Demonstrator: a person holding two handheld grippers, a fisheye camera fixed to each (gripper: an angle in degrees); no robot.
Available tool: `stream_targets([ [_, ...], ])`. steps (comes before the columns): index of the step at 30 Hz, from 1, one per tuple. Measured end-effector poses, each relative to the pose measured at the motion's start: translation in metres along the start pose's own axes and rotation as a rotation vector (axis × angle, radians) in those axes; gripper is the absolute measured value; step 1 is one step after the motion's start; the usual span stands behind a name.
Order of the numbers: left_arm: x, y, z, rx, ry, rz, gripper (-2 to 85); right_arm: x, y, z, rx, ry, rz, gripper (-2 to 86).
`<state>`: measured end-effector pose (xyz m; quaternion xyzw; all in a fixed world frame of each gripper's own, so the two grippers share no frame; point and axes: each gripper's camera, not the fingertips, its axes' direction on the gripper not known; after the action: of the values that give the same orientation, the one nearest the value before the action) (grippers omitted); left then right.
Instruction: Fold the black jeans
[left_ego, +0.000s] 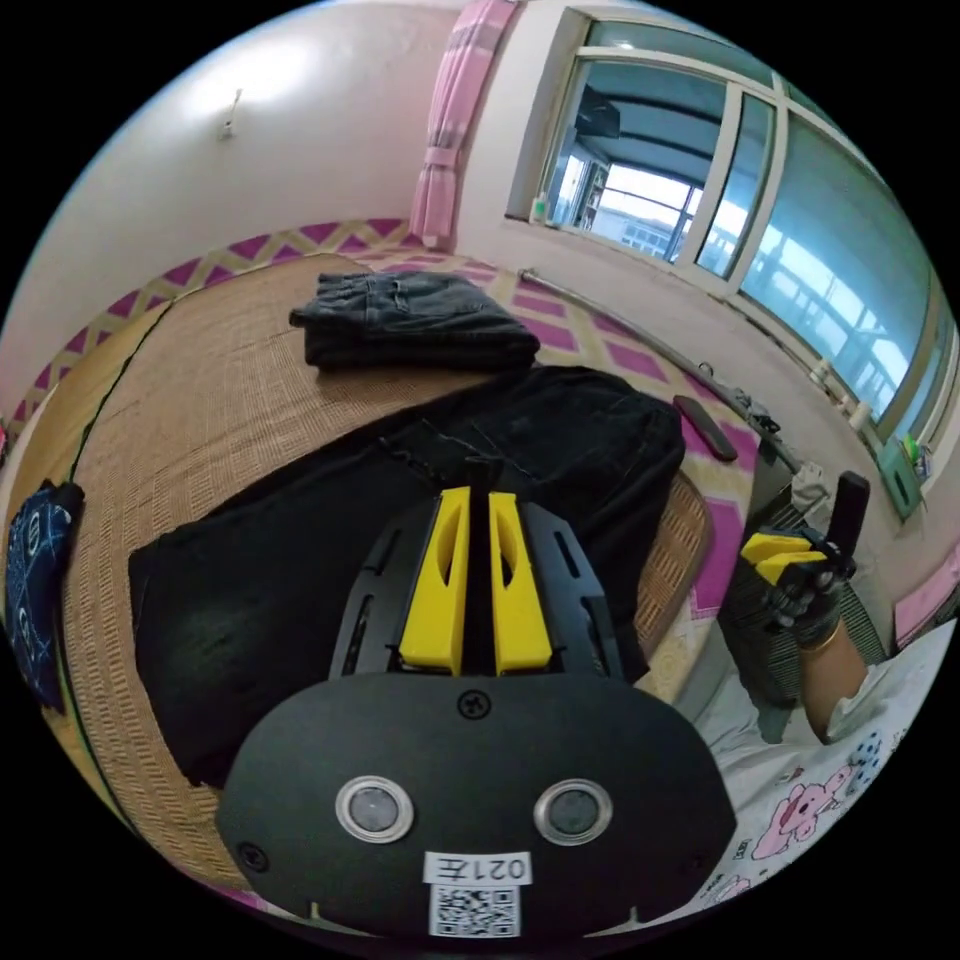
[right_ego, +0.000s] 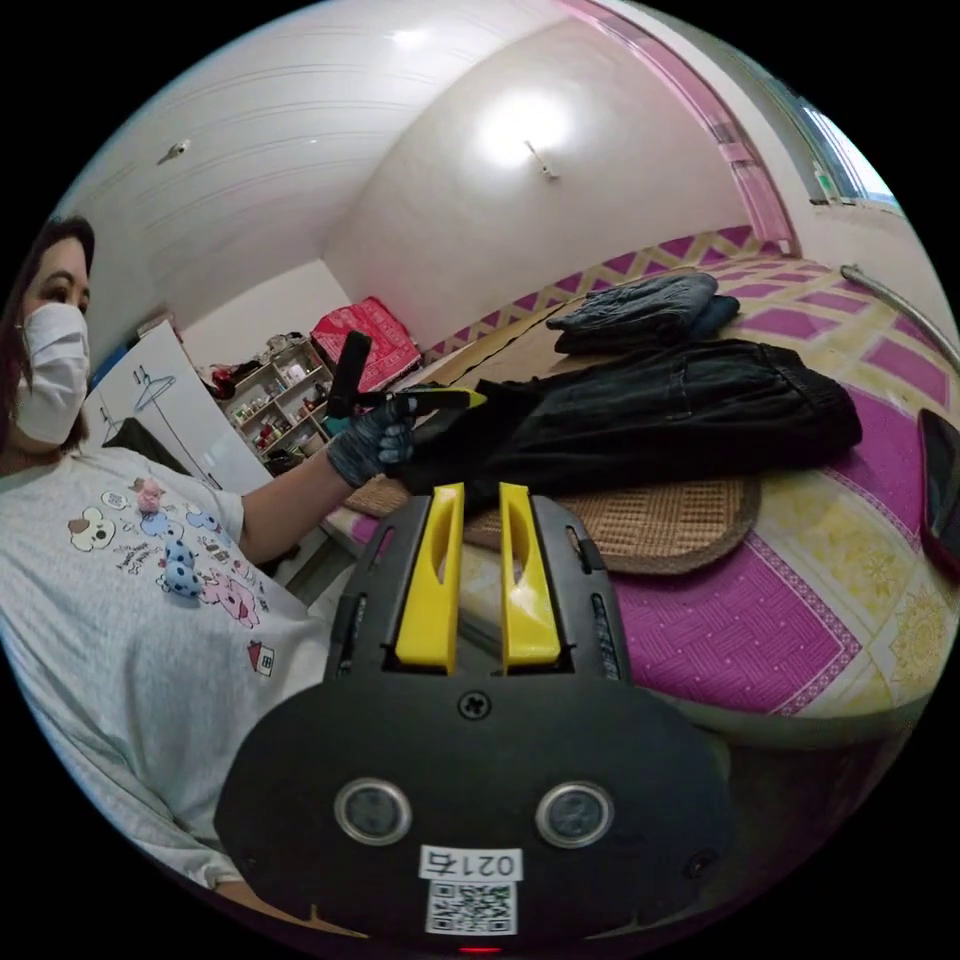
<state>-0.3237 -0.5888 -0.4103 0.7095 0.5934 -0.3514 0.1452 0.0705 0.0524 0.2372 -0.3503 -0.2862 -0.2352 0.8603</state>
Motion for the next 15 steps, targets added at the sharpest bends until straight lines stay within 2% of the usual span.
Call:
stream_targets([
  [2,0.002,0.008,0.03,-0.073,0.008,-0.018,1.9,0.011,-0.007,-0.007,0.022,0.023,0.028,7.2],
  [5,0.001,0.021,0.038,-0.036,0.061,-0.038,2.9,0.037,-0.016,-0.024,0.084,0.112,0.163,8.7],
  [9,-0.002,0.034,0.042,-0.046,0.131,-0.015,4.9,0.104,-0.02,-0.067,0.247,0.26,0.516,11.9],
  [12,-0.009,0.051,0.023,0.055,0.231,-0.017,4.6,0.147,-0.03,-0.087,0.312,0.3,0.666,14.7],
  [15,-0.015,0.071,-0.003,0.12,0.231,-0.011,1.2,0.181,-0.044,-0.089,0.327,0.254,0.778,15.8],
])
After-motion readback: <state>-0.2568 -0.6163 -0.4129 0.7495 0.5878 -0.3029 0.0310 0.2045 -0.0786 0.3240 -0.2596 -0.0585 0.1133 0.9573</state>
